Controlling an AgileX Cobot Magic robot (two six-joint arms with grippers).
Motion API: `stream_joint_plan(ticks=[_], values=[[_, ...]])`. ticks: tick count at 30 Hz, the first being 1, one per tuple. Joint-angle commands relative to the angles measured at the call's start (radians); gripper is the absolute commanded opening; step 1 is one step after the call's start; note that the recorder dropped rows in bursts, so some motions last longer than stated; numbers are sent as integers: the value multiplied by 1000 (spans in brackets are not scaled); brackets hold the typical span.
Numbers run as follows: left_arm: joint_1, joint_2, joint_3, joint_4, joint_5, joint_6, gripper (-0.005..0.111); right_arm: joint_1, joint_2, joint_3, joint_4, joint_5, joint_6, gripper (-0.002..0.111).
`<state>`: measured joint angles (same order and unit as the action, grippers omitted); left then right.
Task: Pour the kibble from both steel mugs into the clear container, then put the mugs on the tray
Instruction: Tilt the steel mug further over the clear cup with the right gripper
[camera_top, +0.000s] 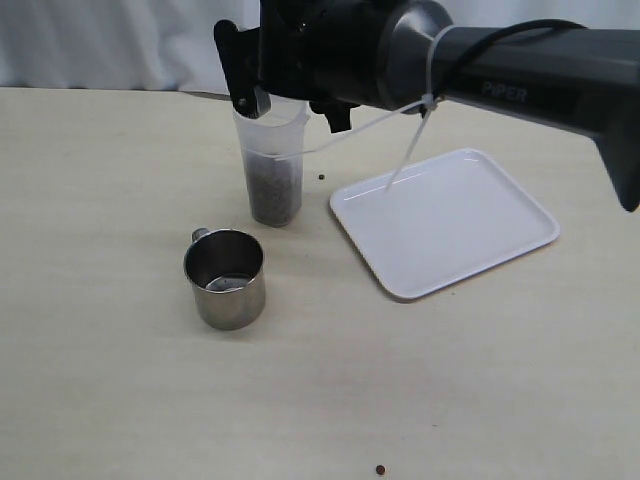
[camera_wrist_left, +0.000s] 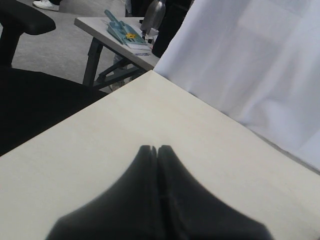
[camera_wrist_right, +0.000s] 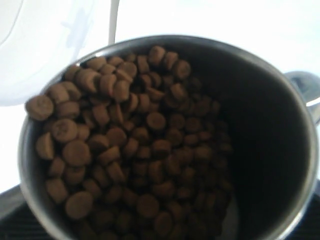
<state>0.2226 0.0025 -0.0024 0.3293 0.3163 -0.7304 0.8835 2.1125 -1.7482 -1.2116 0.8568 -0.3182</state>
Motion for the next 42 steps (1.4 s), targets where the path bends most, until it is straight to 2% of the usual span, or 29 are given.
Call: stream_joint_plan(ticks=[1, 42], values=[[-3, -3, 2, 3, -7, -3, 0, 3, -10, -8, -29, -14, -7, 5], [-3, -3, 2, 3, -7, -3, 0, 3, -10, -8, -83, -19, -64, 5]])
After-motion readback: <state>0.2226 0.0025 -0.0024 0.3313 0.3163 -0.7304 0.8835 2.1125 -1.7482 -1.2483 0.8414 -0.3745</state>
